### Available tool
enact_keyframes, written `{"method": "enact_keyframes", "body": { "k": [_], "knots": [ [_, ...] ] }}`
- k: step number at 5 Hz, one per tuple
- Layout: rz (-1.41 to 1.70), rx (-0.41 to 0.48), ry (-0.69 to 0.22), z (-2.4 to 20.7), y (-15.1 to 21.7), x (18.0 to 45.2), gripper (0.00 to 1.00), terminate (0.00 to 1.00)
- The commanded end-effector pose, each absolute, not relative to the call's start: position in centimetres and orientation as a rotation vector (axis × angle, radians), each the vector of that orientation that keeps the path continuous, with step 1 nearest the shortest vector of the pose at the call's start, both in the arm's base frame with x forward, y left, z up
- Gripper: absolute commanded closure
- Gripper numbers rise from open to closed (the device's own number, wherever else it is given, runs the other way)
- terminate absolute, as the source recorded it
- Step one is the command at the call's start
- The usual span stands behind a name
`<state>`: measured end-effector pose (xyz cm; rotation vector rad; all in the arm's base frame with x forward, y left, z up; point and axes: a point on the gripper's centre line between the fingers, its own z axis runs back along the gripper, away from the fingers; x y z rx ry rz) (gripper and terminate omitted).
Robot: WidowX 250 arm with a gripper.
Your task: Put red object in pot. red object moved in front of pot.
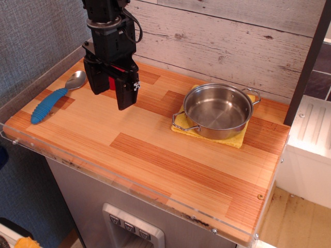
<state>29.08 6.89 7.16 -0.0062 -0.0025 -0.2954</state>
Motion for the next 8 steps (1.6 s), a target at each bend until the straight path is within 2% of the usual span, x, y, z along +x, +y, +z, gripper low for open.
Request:
{"method": "enact_keyframes", "body": {
  "k": [1,4,5,7,8],
  "knots": [
    [-0.295,-0.006,-0.003,7.2,6.9,29.1,0.0,0.0],
    [-0.132,0.021,-0.092,9.5,13.9,35.1,0.0,0.0],
    [-0.112,0.006,-0.111,8.8,14.8,36.7,0.0,0.0],
    [-0.097,-0.021,-0.109,7.1,14.3,38.8,0.0,0.0],
    [-0.109,-0.012,-0.074,5.8,13.6,39.5,0.0,0.0]
  ]
}}
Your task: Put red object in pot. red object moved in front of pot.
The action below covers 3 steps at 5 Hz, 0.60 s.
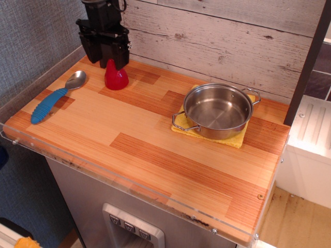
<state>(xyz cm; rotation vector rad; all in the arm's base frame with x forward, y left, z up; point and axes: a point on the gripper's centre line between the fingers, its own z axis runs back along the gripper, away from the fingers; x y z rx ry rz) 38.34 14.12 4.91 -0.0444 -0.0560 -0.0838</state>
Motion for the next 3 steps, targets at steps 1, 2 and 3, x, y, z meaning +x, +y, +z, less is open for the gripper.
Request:
{"method": "enact_keyframes", "body": {
  "k": [1,2,3],
  "knots": [
    [-0.116,-0.012,-0.057,5.21,13.21,39.59,0.0,0.0],
    [-0.114,-0.014,-0.043,4.89,12.86,39.39,1.0,0.0],
    [-0.121,-0.005,-0.035,5.03,12.68,39.2,1.0,0.0]
  ]
}}
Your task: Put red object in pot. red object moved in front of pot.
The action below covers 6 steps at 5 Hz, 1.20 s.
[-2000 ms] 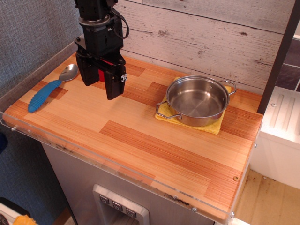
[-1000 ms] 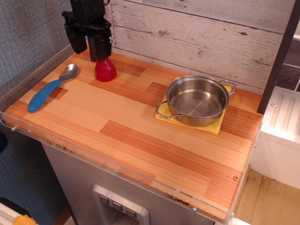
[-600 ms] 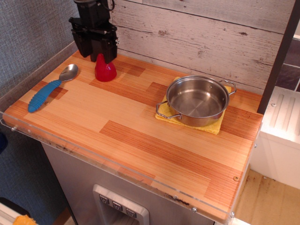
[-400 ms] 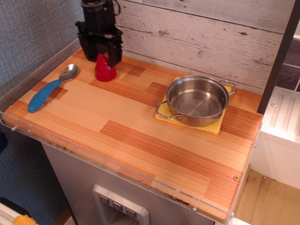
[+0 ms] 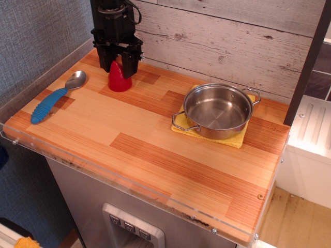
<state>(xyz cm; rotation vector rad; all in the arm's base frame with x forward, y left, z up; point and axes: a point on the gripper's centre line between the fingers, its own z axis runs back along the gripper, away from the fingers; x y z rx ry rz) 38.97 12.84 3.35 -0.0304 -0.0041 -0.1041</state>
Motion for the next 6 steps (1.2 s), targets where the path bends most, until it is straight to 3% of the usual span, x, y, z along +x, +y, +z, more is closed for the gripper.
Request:
{"method": "enact_keyframes", "body": {
  "k": [1,2,3,4,5,6],
  "knots": [
    [-0.128,-0.004,-0.049,6.4,12.7,38.6,1.0,0.0],
    [-0.166,-0.022,-0.132,10.2,10.4,36.8,1.0,0.0],
    [-0.264,-0.076,-0.164,11.5,5.9,34.1,1.0,0.0],
    [-0.387,-0.139,-0.143,10.5,1.4,30.5,1.0,0.0],
    [-0.487,-0.147,-0.092,8.2,-3.2,27.2,1.0,0.0],
    [-0.553,-0.116,-0.064,7.0,-6.1,25.8,1.0,0.0]
  ]
}}
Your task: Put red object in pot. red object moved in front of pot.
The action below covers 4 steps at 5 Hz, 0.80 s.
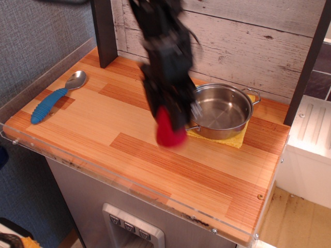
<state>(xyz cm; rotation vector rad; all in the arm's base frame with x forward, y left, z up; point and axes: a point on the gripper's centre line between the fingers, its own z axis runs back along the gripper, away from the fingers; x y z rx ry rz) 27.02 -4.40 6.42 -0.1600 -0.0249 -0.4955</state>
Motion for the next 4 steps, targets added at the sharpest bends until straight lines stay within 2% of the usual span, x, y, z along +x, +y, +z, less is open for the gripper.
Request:
{"method": "enact_keyframes", "body": {
  "k": [1,3,4],
  "knots": [
    [-0.589,-0.08,-0.078,6.4,-8.2,25.2,1.0,0.0],
    [-0.556,-0.08,-0.143,5.1,-9.7,26.4,1.0,0.0],
    [-0.54,-0.088,-0.109,4.3,-9.2,26.3,0.0,0.0]
  ]
}}
